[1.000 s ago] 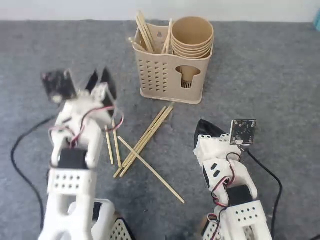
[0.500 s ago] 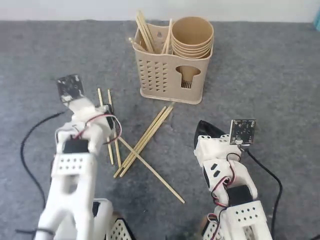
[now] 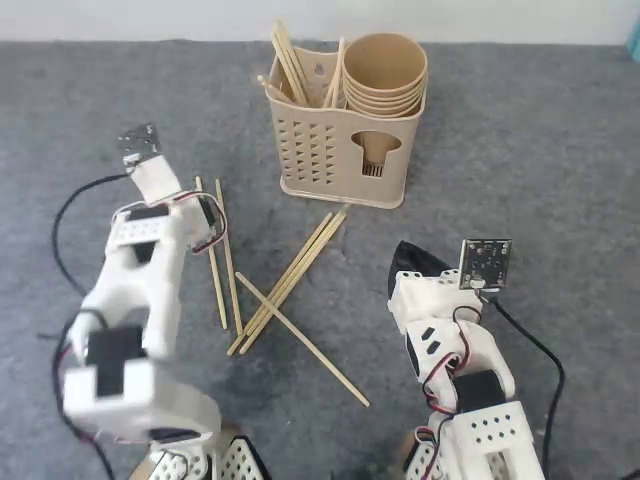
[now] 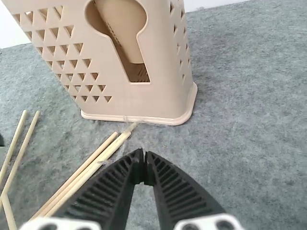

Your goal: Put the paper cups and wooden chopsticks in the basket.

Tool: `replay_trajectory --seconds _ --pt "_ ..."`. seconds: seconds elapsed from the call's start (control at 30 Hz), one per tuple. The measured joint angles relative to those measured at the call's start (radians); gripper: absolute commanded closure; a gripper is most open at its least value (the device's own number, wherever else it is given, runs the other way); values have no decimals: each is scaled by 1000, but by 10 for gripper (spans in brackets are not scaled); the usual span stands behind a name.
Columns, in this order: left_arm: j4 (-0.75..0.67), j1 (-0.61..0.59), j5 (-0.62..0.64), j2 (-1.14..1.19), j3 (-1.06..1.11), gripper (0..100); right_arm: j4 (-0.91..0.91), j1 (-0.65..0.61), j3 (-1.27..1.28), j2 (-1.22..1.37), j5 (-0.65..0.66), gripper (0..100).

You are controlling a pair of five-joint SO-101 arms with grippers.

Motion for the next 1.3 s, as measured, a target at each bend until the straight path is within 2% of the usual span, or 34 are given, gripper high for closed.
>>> replay_trajectory --seconds 0.37,1.03,1.3 --pt "0 -2 0 313 -348 913 0 0 0 0 0 990" --pt "0 35 -9 230 -367 911 0 0 0 0 0 990" --pt "38 64 -71 333 -410 913 0 0 0 0 0 990"
